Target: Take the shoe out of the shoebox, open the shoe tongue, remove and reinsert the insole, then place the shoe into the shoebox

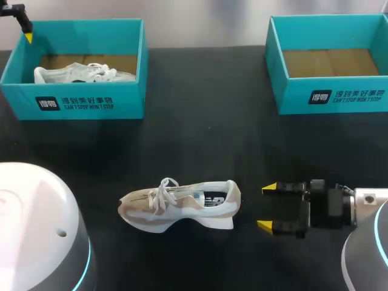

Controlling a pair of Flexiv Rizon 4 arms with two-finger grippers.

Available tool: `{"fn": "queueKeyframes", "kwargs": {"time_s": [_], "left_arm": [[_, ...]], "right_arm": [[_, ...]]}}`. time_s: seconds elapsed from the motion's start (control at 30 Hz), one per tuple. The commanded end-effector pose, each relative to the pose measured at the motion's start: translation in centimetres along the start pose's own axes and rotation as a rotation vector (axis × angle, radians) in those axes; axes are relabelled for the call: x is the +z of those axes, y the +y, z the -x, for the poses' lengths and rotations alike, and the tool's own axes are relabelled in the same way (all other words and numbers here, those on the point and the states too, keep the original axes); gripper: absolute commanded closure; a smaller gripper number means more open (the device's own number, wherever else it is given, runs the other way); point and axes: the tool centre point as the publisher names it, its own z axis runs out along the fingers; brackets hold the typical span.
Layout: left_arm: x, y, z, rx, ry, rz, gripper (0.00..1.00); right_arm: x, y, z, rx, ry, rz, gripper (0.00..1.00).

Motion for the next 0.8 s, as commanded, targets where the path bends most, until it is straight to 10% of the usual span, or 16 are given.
{"fn": "queueKeyframes", "kwargs": {"time_s": [0.03, 0.8], "left_arm": [[-0.1, -0.1, 0.0, 0.0, 0.002, 0.002, 0.0], [-0.1, -0.1, 0.0, 0.0, 0.002, 0.002, 0.0]], "right_arm": [[2.5, 1.0, 0.3, -0.019, 0.001, -0.035, 0.0], [5.8, 1.4, 0.1, -0.049, 0.046, -0.018, 0.0]]}}
